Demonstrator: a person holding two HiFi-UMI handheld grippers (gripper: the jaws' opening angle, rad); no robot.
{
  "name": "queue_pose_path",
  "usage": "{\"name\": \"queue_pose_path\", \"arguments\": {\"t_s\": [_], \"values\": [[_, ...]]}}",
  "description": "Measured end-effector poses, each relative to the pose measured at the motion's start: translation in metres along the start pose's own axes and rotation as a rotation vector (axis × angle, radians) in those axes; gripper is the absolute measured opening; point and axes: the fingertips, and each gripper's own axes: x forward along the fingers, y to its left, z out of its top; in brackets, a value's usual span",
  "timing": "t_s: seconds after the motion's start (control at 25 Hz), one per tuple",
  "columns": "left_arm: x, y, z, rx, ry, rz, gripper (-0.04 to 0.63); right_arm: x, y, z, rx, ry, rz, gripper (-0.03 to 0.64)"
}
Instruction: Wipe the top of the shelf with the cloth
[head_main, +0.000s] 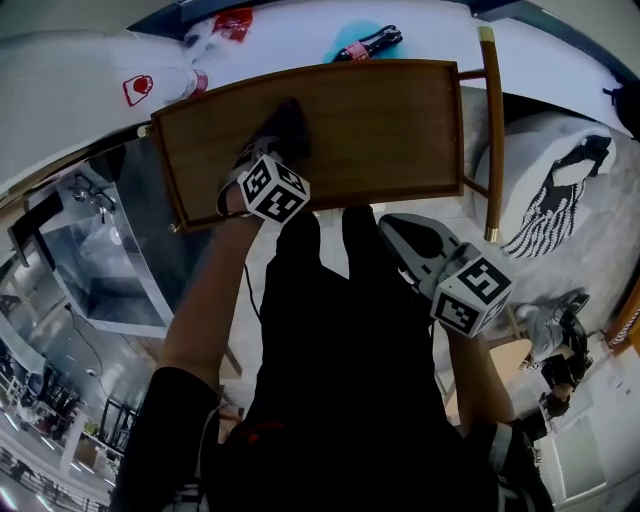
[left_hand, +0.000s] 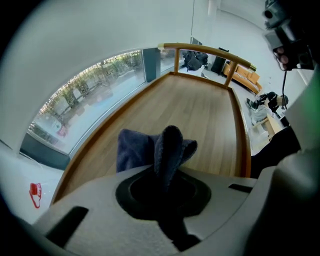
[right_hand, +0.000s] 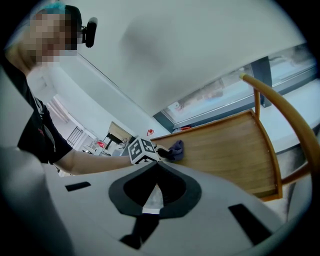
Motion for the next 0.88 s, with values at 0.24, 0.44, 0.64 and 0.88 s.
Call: {"name": "queue_pose_path", "arguments": {"t_s": [0.24,0.44,0.64,0.88], "values": [[0.017,-0.024,0.047,0.048,-0.017,-0.041,0.038,-0.028,-0.027,0.003,0.034,-0.045,-0.019,0.005],[0.031,-0.045,0.088,0.115,-0.031,-0.067,0.038,-0.053,-0.051,0.004,0.068,-0.087,-0.049,0.005],[0.044,-0.070,0.125,0.169,-0.042,-0.093,0.038,-0.078,-0.071,0.002,0.099,-0.123,-0.072,0.005],[0.054,-0.096,0.162,0.225,-0.053,-0.131,0.038,-0.102,-0.091,0.000,0.135,-0.160,-0.100,0.005]]}}
